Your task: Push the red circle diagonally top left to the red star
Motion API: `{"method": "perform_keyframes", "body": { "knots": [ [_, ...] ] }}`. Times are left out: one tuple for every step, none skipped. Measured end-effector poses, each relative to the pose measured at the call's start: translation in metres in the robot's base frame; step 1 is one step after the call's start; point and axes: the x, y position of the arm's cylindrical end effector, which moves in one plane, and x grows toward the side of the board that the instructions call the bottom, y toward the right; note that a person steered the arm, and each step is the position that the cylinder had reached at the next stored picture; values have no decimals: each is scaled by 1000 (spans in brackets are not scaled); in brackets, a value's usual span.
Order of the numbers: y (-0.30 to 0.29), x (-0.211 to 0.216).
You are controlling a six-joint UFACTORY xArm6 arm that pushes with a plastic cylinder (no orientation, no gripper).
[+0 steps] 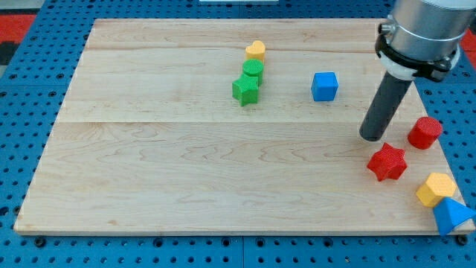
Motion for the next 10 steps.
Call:
{"method": "perform_keyframes", "body": {
  "knots": [
    [22, -12],
    [54, -75],
    [151, -56],
    [133, -20],
    [96, 4],
    [95, 14],
    [67, 22],
    [-10, 10],
    [-62, -24],
    [-92, -43]
  ]
}}
